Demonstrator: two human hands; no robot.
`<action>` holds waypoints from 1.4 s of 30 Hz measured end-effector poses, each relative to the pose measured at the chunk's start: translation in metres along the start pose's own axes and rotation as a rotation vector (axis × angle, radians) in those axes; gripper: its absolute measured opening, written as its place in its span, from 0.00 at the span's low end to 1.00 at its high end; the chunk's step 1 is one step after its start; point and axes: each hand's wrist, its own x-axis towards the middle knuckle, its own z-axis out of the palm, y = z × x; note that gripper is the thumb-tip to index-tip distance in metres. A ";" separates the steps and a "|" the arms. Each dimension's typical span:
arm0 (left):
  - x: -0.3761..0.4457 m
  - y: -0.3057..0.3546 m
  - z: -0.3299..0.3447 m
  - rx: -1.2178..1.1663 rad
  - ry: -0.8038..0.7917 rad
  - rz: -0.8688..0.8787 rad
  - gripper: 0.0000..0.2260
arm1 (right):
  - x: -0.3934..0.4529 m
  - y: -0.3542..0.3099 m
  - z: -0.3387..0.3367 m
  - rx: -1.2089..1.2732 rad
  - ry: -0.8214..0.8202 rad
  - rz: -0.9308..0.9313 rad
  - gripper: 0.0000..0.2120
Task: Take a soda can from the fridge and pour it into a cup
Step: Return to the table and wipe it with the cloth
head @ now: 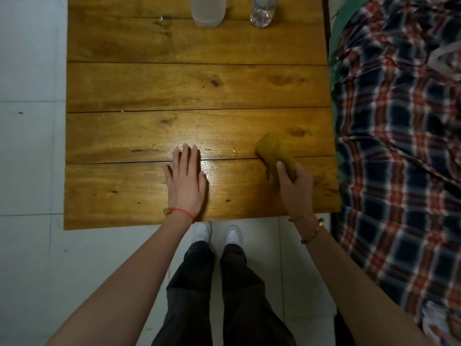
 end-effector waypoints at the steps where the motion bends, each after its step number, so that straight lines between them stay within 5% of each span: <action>1: 0.000 0.000 0.003 0.006 0.000 0.002 0.27 | -0.006 0.009 0.008 -0.022 -0.022 0.016 0.16; 7: 0.007 -0.008 0.019 0.067 0.028 0.000 0.27 | -0.046 0.043 0.049 -0.178 -0.153 -0.122 0.06; 11: 0.019 -0.014 0.025 0.095 0.061 0.003 0.26 | -0.056 0.066 0.064 -0.414 -0.229 -0.368 0.21; 23: 0.045 -0.031 0.030 0.179 0.101 0.021 0.25 | -0.025 0.081 0.072 -0.899 -0.231 -0.429 0.31; 32: 0.045 -0.028 0.027 0.174 0.108 0.005 0.25 | 0.000 0.065 0.089 -0.937 -0.298 -0.592 0.32; 39: 0.067 -0.043 0.004 0.148 0.120 0.062 0.24 | 0.047 0.036 0.123 -0.870 0.039 -0.107 0.32; 42: 0.091 -0.052 -0.006 0.189 0.134 0.093 0.24 | 0.048 0.018 0.154 -0.885 -0.053 -0.203 0.32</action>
